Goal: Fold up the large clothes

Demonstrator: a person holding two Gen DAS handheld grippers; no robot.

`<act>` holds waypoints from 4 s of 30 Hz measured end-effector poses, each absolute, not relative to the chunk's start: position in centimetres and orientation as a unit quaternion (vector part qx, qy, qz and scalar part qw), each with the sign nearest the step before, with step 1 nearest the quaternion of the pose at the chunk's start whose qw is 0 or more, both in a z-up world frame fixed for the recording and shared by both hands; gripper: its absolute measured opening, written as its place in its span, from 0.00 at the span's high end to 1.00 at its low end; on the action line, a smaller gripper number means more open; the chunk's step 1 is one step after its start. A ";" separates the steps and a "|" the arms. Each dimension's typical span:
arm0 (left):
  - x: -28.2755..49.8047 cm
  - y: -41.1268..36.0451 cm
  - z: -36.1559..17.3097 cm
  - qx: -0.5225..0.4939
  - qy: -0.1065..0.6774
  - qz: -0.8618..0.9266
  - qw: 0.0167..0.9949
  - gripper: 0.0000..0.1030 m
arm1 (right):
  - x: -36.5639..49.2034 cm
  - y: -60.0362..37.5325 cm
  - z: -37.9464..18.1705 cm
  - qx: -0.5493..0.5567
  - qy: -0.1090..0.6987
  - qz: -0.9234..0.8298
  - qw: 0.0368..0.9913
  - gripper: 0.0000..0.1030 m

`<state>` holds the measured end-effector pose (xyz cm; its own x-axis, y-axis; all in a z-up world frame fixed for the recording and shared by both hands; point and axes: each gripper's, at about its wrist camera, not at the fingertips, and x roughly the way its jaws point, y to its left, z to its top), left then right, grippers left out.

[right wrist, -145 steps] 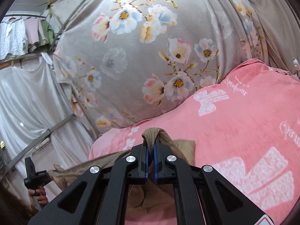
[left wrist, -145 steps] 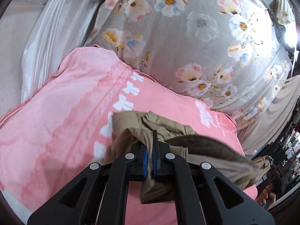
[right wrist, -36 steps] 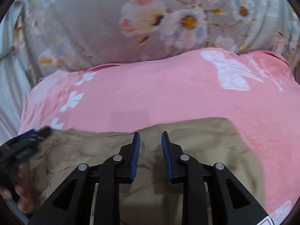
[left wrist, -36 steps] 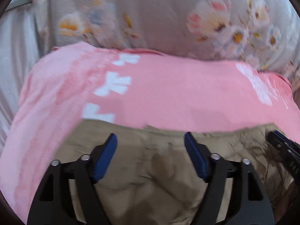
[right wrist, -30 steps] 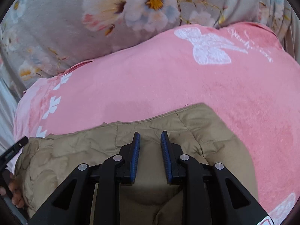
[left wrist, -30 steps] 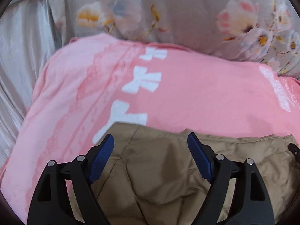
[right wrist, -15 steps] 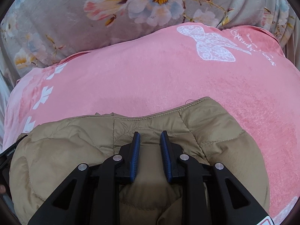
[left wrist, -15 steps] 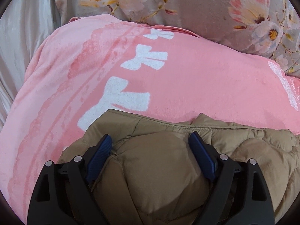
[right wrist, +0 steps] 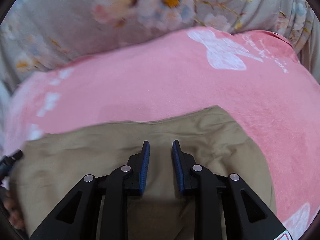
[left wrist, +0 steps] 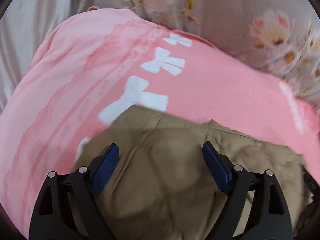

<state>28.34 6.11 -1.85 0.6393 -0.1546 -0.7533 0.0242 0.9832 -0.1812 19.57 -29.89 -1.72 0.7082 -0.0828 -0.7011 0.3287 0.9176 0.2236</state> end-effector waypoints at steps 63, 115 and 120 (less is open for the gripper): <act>7.0 -16.0 9.3 0.057 0.350 -0.343 0.870 0.84 | -1.9 -25.4 -6.9 0.320 0.391 0.045 0.862 1.00; 15.6 -14.9 8.6 -0.029 0.412 -0.190 0.891 0.30 | 9.4 -39.5 1.8 0.216 0.343 -0.085 0.910 0.93; 16.1 -18.6 6.5 -0.011 0.430 -0.193 0.882 0.30 | 9.2 -40.3 -0.3 0.186 0.336 -0.115 0.916 0.93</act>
<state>16.14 -18.56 6.52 0.5557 -0.3497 -0.7543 0.3304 0.9254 -0.1857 9.21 -40.35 -0.28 0.7474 -0.0858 -0.6588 0.3361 0.9042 0.2636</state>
